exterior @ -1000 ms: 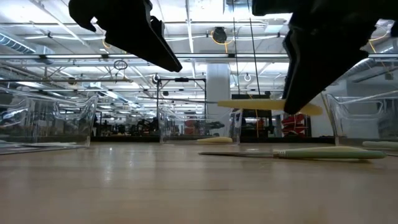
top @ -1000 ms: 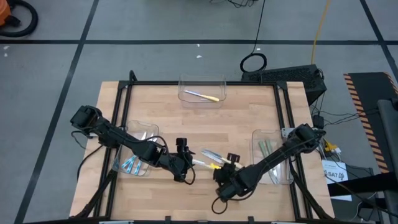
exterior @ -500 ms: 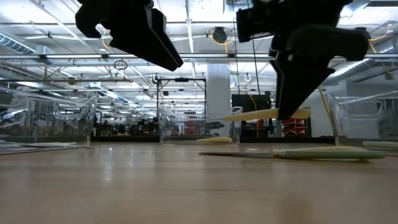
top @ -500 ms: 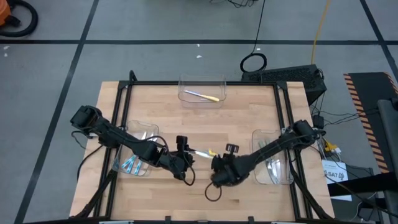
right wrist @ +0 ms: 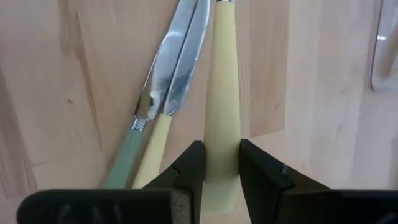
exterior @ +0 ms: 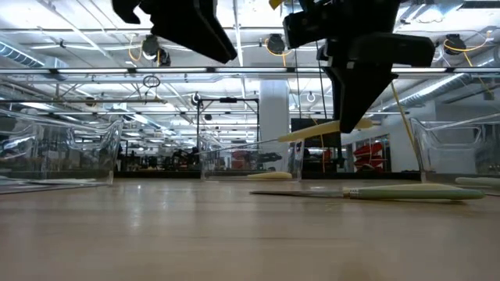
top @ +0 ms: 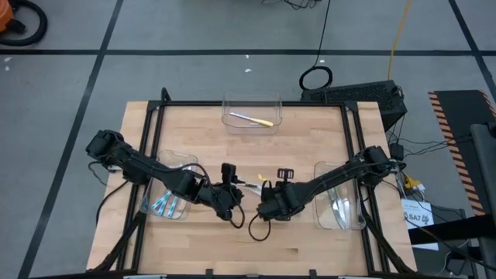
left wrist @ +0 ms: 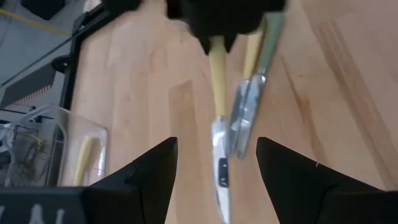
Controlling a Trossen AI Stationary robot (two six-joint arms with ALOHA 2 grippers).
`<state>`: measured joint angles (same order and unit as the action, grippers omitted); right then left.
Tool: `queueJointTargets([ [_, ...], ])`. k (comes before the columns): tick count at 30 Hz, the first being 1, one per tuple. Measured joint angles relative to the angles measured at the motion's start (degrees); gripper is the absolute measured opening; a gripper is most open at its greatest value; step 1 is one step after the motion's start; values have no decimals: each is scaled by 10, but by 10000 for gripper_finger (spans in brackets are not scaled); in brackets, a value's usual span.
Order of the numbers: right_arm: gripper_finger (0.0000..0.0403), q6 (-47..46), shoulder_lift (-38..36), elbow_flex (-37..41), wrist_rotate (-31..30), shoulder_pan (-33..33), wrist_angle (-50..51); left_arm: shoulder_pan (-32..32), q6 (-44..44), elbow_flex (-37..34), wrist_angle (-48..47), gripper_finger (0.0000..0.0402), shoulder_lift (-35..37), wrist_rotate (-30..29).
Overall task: Sort silverware by color (type)
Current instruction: Put the bottom yellow knife into the top center transparent bin
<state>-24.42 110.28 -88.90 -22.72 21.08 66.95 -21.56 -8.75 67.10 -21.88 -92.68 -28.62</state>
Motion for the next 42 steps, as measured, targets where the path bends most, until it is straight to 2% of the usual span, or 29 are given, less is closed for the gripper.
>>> queueJointTargets([
  [7,75,75,-2,0,2,-8,0,29,36,-3,-56,227,28,1],
  [18,74,180,-59,0,-24,-58,-11,44,50,-62,-40,227,94,-17],
  [24,74,214,-78,0,-26,-95,-7,63,18,-144,57,227,147,-19],
  [27,74,238,-82,0,-26,-122,-10,80,9,-179,99,227,168,-19],
  [32,75,287,-83,0,-25,-181,-11,92,23,-212,96,227,211,-22],
  [42,74,394,-83,0,5,-309,-62,79,45,-224,87,227,250,-35],
])
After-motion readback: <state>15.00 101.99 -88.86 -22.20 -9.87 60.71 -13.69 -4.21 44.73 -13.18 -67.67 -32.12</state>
